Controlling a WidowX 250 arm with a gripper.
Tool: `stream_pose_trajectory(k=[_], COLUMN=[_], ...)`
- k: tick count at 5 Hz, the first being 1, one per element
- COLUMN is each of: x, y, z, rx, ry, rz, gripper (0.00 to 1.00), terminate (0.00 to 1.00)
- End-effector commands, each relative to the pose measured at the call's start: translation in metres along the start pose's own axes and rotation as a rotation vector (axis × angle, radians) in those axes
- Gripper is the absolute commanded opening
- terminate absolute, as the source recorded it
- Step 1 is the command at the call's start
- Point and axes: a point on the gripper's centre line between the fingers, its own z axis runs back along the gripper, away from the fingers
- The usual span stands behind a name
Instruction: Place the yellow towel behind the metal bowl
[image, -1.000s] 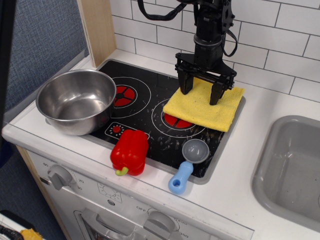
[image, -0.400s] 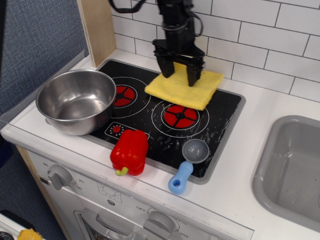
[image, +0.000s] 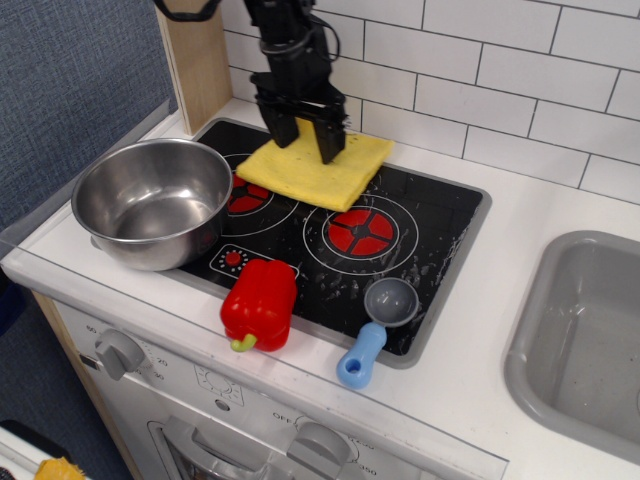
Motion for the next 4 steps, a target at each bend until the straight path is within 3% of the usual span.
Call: stream_pose_trajectory(k=[1, 3, 4], x=[0.009, 0.002, 0.001], y=[0.033, 0.039, 0.041], z=[0.013, 0.024, 0.036], rx=[0.038, 0.037, 0.063], ry=[-0.057, -0.062, -0.080], rz=[-0.035, -0.039, -0.043], gripper=[1.00, 1.00, 1.00], terminate=[0.00, 0.00, 0.00])
